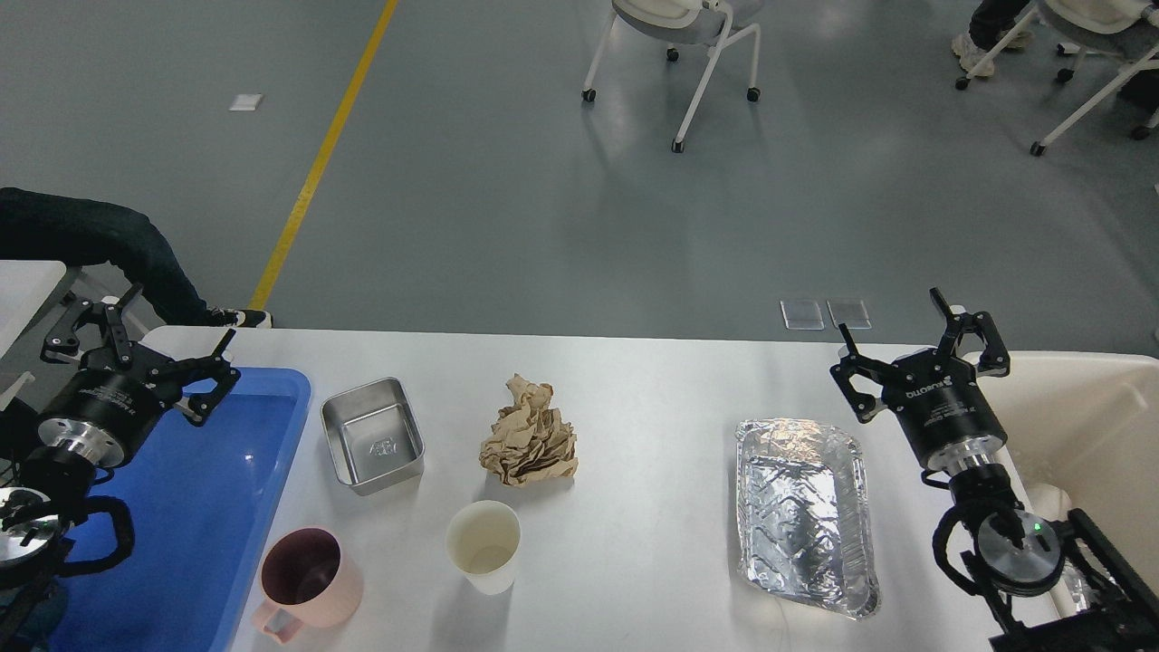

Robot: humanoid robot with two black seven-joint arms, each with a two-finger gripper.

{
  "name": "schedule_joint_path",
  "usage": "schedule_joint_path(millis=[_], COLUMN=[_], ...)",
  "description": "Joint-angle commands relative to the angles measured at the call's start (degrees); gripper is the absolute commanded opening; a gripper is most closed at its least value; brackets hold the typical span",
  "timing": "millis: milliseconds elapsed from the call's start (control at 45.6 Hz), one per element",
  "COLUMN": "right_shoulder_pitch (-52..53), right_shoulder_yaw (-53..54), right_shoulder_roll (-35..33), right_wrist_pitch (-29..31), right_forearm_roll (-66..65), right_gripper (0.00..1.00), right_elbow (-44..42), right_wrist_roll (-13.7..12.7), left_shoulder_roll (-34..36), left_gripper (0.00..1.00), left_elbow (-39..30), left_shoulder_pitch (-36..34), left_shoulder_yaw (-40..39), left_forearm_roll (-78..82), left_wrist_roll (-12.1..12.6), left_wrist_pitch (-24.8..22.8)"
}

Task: Tidy desktop
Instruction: 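Lower the left gripper toward the blue tray, then reach the left gripper toward the pink mug handle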

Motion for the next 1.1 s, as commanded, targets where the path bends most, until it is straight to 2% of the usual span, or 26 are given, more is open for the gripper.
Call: schedule_joint_path(millis=[0, 175, 395, 439, 504, 592, 746, 899, 1074], right_shoulder_pitch=[0.02, -0.24, 0.46, 0.55, 0.64, 0.73, 0.64, 0.46, 0.55], right_shoulder_yaw=[-0.7, -0.79, -0.88, -0.88, -0.88, -0.88, -0.88, -0.88, -0.88], right_shoulder_roll=[-1.89, -2.41, -2.5, -2.41, -2.41, -2.5, -3.29, -4.35, -4.35], right_wrist_pitch=[0.02, 0.46, 0.19, 0.19, 0.19, -0.16, -0.25, -0.25, -0.33], right_forearm_roll=[-4.76, -8.46, -14.87, -15.84, -16.11, -16.11, -16.11, -16.11, -16.11], right_gripper=[1.0, 1.0, 1.0, 1.0, 1.0, 1.0, 1.0, 1.0, 1.0], right_elbow=[-0.14, 0.21, -0.14, -0.14, -0.14, 0.03, 0.3, 0.12, -0.14], right_wrist_roll=[-0.03, -0.03, 0.05, -0.03, 0.05, -0.03, -0.03, -0.03, -0.03], left_shoulder_roll=[6.63, 20.24, 37.56, 40.38, 43.37, 46.19, 49.35, 50.5, 52.34], left_gripper=[0.97, 0.98, 0.98, 0.98, 0.98, 0.98, 0.98, 0.98, 0.98], left_elbow=[-4.0, -7.34, -9.18, -10.32, -12.43, -17.26, -25.7, -26.06, -26.06], left_shoulder_pitch=[1.96, 1.79, 1.96, 2.05, 2.23, 3.63, 4.69, 4.78, 5.04], left_shoulder_yaw=[2.19, 11.33, 20.47, 21.44, 22.94, 26.18, 31.63, 35.07, 37.0], left_forearm_roll=[4.87, 15.87, 27.72, 33.25, 40.99, 47.94, 54.37, 58.85, 60.61], left_wrist_roll=[-0.09, -0.09, -1.05, -2.01, -5.17, -8.61, -8.52, -7.73, -7.91], left_wrist_pitch=[2.96, 8.24, 8.59, 8.51, 8.33, 8.5, 10.96, 11.05, 10.44])
